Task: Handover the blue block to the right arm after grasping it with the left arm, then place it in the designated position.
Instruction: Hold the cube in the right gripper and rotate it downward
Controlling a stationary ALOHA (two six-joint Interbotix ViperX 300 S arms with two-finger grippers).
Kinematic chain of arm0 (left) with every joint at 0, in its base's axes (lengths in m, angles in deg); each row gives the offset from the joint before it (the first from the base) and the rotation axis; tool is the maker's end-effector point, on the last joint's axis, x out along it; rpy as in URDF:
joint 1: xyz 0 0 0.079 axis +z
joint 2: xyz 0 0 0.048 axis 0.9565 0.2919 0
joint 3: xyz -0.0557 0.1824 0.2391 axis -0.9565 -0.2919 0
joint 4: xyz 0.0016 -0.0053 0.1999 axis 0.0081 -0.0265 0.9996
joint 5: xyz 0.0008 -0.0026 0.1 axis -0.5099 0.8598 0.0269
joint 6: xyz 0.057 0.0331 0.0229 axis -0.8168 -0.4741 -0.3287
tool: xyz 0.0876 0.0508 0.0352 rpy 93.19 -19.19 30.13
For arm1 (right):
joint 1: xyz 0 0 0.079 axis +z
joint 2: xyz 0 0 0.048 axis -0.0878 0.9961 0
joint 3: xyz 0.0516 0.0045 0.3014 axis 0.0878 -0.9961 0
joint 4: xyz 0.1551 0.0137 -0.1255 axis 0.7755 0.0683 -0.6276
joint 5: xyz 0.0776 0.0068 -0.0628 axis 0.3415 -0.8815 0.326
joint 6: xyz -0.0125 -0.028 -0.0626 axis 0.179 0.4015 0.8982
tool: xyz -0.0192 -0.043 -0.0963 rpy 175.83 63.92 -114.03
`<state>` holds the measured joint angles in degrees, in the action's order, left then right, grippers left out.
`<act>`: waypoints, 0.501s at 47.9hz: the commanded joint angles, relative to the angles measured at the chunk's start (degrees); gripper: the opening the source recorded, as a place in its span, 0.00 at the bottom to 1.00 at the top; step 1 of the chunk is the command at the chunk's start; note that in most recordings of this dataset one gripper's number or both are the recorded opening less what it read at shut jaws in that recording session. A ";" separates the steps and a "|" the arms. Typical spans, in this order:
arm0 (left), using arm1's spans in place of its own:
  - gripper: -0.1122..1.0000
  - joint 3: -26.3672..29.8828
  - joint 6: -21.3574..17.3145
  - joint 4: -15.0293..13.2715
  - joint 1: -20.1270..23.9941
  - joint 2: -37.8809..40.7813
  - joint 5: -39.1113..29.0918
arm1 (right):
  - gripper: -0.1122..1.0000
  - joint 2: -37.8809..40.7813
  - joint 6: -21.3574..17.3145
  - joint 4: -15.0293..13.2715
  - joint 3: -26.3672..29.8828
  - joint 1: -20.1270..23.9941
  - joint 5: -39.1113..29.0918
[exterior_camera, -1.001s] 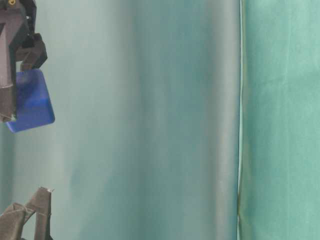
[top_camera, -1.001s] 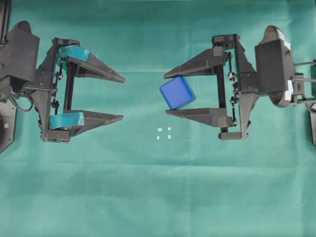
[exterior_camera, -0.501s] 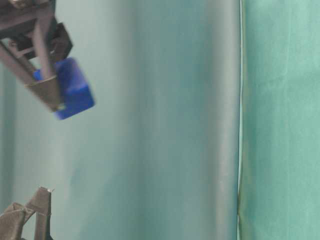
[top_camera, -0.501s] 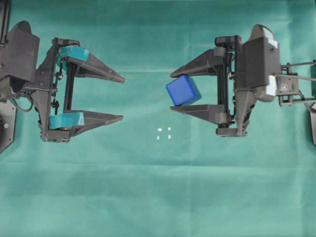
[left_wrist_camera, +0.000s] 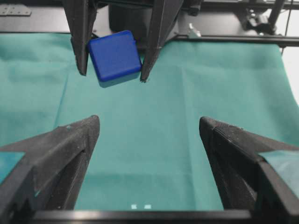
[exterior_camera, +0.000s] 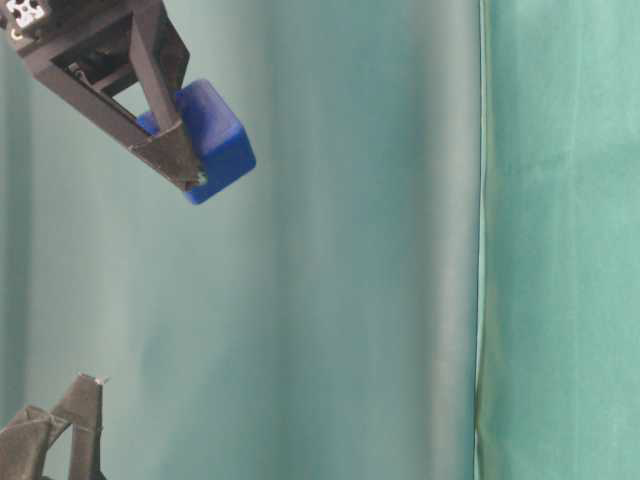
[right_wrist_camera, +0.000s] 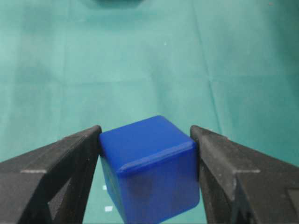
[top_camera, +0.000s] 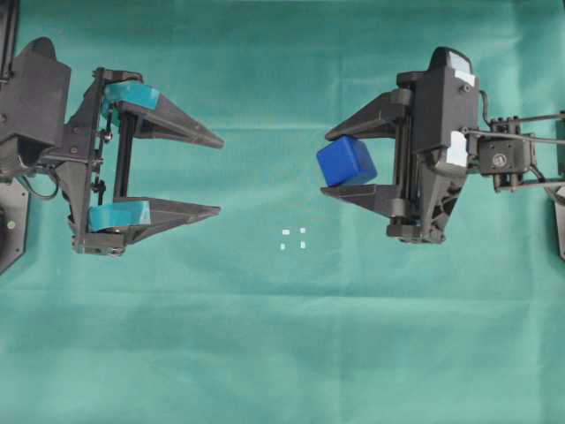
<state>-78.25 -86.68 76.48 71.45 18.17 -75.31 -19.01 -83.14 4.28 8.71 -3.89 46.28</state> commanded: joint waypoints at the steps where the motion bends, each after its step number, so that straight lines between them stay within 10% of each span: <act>1: 1.00 1.05 0.00 0.00 0.09 -0.26 0.26 | 0.68 -0.97 -0.26 0.26 1.14 0.09 0.00; 24: 1.00 1.05 0.09 0.00 0.09 -0.26 0.26 | 0.68 0.44 -0.26 0.26 0.53 0.18 0.97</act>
<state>-78.25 -86.68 76.48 71.45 18.17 -75.31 -18.74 -83.23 4.36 8.71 -3.81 46.54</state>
